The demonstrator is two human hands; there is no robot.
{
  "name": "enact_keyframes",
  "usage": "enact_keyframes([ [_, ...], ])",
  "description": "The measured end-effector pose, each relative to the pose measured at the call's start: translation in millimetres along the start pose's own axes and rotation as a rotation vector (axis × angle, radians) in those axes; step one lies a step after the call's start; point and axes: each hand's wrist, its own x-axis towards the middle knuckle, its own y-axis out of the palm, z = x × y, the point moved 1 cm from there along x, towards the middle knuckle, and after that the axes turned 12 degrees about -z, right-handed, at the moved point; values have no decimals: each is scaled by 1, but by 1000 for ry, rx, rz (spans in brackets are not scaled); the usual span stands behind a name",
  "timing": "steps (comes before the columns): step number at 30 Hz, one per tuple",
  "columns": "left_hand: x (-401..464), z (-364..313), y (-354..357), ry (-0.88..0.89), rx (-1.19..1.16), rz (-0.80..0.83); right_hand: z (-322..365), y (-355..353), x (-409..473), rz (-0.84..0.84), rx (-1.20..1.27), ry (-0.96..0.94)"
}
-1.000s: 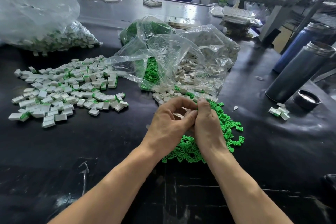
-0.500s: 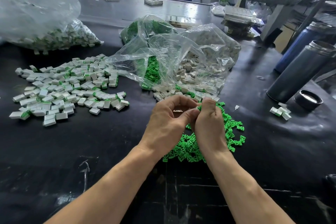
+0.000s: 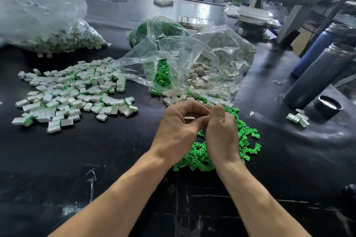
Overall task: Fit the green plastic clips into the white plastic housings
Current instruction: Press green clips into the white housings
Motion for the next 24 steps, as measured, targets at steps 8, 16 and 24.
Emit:
enact_keyframes([
  [8,-1,-2,0,-17,52,-10,1,-1,-1,26,159,169],
  [16,-1,-1,2,-53,84,-8,-3,5,0,22,171,228],
  [24,-1,-2,4,-56,61,-38,-3,6,3,-11,54,108],
])
